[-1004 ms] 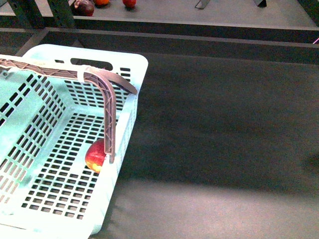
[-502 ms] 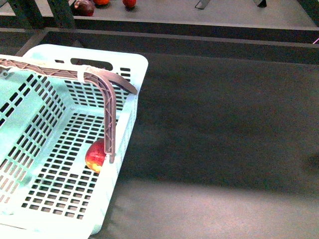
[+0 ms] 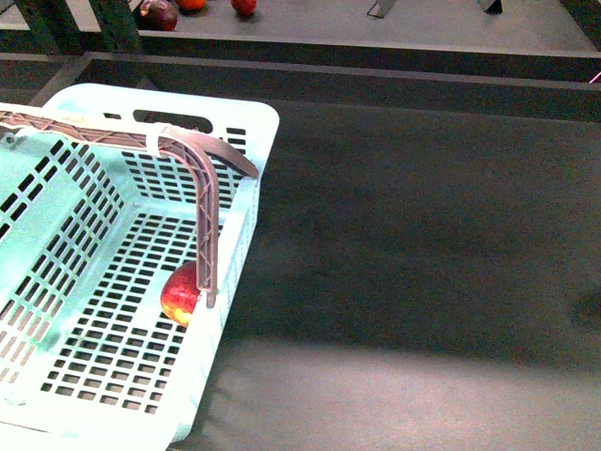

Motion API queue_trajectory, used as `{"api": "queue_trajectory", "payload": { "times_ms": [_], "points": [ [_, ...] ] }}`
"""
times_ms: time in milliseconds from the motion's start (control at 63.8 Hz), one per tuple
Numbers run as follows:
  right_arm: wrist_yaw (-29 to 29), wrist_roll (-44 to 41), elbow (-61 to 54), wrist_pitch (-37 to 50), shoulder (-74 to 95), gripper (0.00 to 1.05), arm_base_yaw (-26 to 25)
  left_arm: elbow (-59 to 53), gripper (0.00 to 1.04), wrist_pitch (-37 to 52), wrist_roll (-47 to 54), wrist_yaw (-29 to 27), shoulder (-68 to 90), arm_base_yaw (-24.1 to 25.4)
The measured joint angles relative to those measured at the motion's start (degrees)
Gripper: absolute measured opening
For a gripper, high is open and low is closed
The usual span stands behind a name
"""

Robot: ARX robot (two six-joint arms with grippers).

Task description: Pick apple with right arm and hold basket with left

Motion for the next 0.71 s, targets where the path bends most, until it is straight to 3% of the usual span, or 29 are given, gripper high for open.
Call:
{"api": "queue_trajectory", "payload": {
  "times_ms": [267, 706],
  "points": [
    [0.0, 0.0, 0.0, 0.0, 0.0, 0.96, 0.0, 0.0, 0.07, 0.0, 0.0, 0.0, 0.0, 0.0],
    [0.0, 0.0, 0.0, 0.0, 0.0, 0.96, 0.0, 0.0, 0.94, 0.0, 0.0, 0.0, 0.0, 0.0]
  ]
}}
